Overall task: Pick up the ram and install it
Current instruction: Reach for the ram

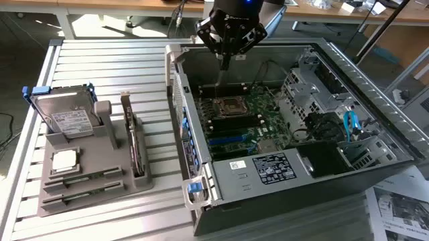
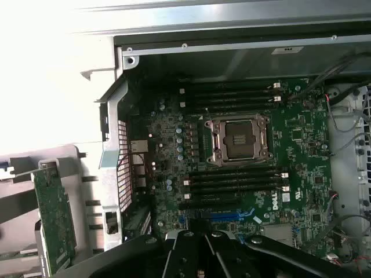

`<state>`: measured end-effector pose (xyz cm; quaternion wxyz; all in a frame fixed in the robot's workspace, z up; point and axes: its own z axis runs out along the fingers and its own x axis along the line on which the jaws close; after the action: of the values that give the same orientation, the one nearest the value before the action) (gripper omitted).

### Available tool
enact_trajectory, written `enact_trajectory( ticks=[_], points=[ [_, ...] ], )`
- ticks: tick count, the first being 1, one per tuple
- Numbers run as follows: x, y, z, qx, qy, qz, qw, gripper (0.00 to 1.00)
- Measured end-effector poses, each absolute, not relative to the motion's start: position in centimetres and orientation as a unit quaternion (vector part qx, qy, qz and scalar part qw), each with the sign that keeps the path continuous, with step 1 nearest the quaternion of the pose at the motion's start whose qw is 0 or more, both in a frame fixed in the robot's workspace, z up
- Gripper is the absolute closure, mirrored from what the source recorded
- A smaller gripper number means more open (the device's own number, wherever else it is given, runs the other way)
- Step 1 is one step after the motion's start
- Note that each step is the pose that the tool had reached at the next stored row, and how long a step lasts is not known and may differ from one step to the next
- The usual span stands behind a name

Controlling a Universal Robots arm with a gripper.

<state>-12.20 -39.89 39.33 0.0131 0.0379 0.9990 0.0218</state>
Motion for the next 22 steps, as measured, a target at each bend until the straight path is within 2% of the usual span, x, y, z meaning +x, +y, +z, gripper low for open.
enact_trajectory(
  ticks=[14,22],
  points=[
    [-12.2,-39.9,39.3,0.038,0.999,0.022,0.013,0.89],
    [-14.4,-39.9,39.3,0.038,0.999,0.022,0.013,0.89]
  ],
)
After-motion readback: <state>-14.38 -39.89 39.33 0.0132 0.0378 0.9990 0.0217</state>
